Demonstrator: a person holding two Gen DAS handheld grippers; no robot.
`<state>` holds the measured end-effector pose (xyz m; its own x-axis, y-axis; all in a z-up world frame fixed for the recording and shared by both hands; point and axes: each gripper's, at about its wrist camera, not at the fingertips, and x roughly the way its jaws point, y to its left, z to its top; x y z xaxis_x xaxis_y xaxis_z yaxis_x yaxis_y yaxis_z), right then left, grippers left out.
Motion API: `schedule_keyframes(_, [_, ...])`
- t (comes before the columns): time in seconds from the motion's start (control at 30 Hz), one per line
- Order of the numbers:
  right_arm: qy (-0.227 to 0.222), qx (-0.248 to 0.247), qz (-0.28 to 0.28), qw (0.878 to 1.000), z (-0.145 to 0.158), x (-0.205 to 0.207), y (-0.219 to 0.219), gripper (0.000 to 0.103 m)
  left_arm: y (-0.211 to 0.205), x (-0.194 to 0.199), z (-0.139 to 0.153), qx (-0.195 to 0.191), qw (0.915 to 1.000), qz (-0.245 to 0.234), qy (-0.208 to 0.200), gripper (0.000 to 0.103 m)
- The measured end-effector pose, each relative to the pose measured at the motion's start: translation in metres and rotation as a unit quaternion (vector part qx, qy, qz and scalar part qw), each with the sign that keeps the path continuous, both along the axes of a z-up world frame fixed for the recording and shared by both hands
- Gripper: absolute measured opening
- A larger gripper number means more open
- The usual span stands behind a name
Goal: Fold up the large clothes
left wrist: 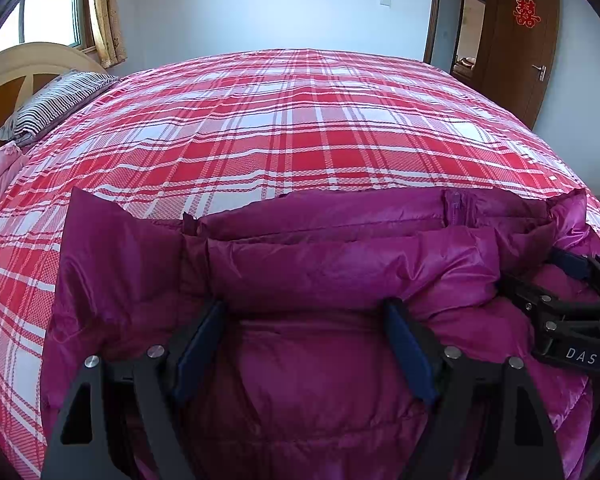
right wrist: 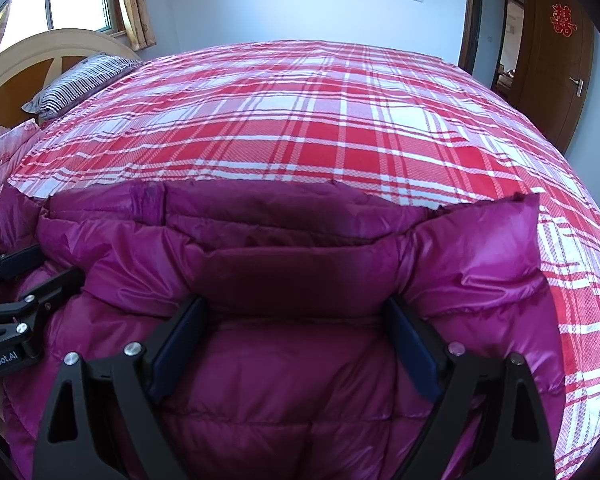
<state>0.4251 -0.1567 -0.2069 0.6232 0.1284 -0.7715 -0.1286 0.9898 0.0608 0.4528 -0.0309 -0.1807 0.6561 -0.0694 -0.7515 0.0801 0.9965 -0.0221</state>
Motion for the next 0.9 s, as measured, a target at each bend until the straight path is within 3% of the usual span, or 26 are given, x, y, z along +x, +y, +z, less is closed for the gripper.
schedule_keyframes(0.9, [0.005, -0.024, -0.003, 1.000, -0.0030, 0.0017, 0.0065, 0.094, -0.0036, 0.0005, -0.0023, 0.017, 0.9998, 0.003, 0.004, 0.084])
